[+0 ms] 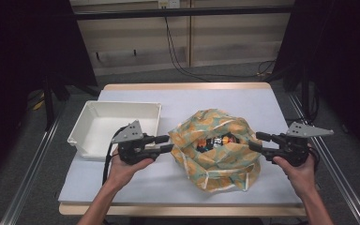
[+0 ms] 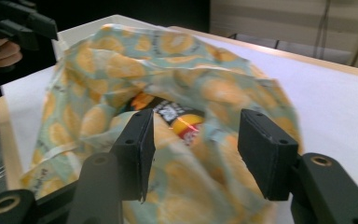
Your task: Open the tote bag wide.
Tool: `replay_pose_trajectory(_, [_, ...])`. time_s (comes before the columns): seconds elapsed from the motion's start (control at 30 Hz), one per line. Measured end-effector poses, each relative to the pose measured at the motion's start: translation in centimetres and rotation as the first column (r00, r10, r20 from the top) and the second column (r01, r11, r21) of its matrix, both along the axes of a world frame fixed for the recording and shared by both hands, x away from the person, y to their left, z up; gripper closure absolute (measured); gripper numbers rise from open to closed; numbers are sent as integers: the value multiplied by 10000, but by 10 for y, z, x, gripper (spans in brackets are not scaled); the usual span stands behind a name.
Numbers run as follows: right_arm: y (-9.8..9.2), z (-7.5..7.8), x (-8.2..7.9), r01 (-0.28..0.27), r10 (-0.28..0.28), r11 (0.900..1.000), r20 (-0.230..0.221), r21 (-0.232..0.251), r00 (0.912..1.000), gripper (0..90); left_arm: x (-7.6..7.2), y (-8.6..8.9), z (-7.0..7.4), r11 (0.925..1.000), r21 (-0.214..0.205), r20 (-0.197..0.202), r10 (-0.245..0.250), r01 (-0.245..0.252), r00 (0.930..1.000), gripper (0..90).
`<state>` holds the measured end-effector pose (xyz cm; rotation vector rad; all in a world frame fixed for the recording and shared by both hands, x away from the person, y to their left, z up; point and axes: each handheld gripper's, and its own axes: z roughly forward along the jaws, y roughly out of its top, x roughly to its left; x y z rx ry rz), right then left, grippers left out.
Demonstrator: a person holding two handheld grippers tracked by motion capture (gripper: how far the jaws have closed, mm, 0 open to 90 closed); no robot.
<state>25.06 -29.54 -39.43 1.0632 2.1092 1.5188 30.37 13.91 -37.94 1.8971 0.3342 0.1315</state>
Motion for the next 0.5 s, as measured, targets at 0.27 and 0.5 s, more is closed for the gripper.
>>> replay_pose_trajectory(0.27, [37,-4,13,-1026,1016,9942,-336,-317,9943,499,27,-73,2,9943,429,-308,-963,975,9949,669])
replay_pose_trajectory(0.5, [62,-19,23,-1710,1654,9806,-643,-956,9841,441,54,-119,-11,9820,1540,-665,-1004,1096,9927,667])
